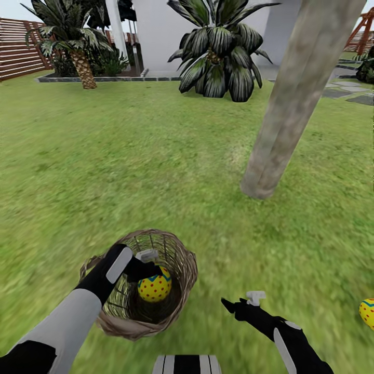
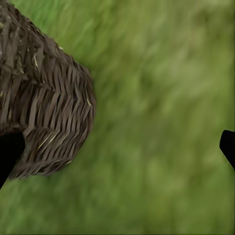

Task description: Take the three Easter eggs out of the wicker basket on the lawn in the garden, then place them on the lawn next to a single tree (choose any tree) so that all three eggs are next to the same tree and none are left in the basket.

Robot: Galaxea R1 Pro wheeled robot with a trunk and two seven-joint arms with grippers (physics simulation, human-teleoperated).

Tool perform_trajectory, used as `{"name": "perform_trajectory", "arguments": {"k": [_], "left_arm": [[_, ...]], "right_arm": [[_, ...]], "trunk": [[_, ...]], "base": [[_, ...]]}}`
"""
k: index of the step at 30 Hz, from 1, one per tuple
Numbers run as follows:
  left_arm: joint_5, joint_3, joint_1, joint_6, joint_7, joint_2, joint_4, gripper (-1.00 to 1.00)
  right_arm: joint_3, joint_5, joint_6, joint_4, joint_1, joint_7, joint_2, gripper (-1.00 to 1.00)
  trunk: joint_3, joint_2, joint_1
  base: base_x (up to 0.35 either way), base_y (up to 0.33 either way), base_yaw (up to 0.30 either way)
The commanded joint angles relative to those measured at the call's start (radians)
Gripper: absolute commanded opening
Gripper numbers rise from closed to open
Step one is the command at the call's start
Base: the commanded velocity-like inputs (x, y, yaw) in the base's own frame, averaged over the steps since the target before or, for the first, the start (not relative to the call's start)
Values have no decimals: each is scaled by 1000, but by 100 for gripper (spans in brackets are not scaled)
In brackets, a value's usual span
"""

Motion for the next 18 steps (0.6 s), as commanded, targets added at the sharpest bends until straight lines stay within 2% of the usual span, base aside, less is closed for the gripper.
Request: {"name": "perform_trajectory", "arguments": {"k": [1, 11, 18], "left_arm": [[10, -5, 0, 1, 8, 1, -1, -100], [9, -4, 0, 4, 28, 0, -1, -100], [10, -3, 0, 4, 30, 0, 0, -100]], "right_arm": [[-2, -8, 9, -1, 0, 4, 0, 100], [-2, -8, 9, -1, -1, 5, 0, 100], [-2, -8, 9, 1, -1, 7, 0, 100]], "trunk": [[3, 0, -1], [42, 2, -5], [64, 51, -32]], "base": [[0, 0, 0], [0, 0, 0], [0, 0, 0]]}}
